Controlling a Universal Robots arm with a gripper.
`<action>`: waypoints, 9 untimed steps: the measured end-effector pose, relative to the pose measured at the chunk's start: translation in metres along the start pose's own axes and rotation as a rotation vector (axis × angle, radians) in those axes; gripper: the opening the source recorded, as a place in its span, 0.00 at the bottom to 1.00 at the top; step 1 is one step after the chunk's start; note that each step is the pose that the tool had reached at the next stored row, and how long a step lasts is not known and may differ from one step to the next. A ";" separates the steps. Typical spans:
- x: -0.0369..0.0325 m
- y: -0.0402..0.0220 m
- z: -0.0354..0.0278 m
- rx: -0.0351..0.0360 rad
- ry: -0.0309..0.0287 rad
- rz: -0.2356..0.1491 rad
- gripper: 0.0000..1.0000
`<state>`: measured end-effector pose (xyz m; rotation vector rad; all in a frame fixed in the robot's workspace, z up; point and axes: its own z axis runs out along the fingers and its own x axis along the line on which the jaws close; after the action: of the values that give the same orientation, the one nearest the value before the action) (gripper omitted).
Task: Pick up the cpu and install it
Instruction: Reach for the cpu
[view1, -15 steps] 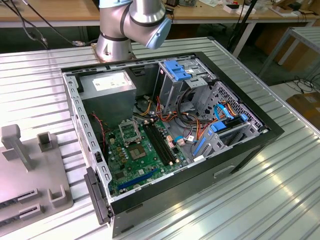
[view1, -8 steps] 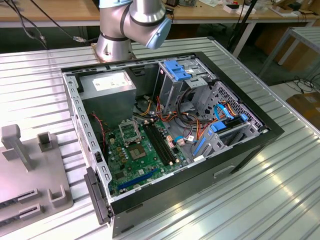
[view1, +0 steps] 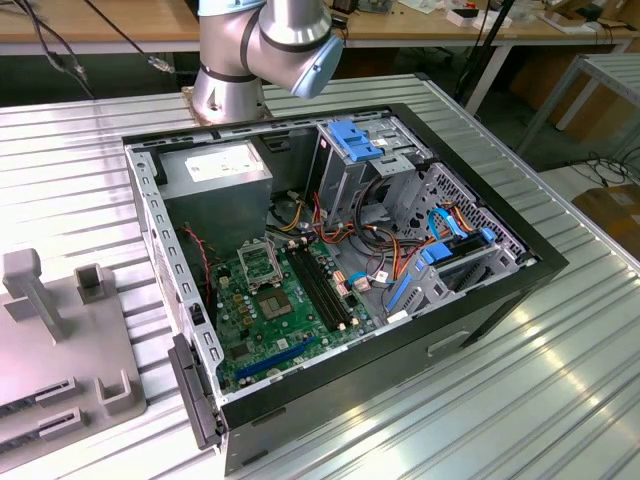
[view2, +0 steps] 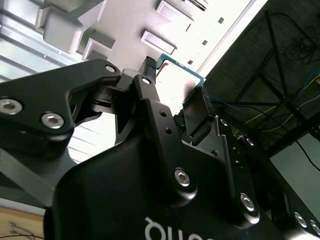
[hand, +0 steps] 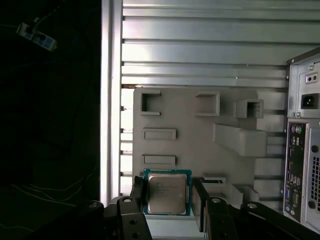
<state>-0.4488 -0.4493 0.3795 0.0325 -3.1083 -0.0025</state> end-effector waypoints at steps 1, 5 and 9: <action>0.0001 0.0000 -0.0018 -0.0001 -0.0001 0.000 0.47; 0.0001 0.0000 -0.0037 -0.0002 -0.0003 0.000 0.47; 0.0001 0.0000 -0.0039 -0.0001 -0.0001 0.000 0.47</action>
<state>-0.4487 -0.4493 0.3834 0.0326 -3.1084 -0.0026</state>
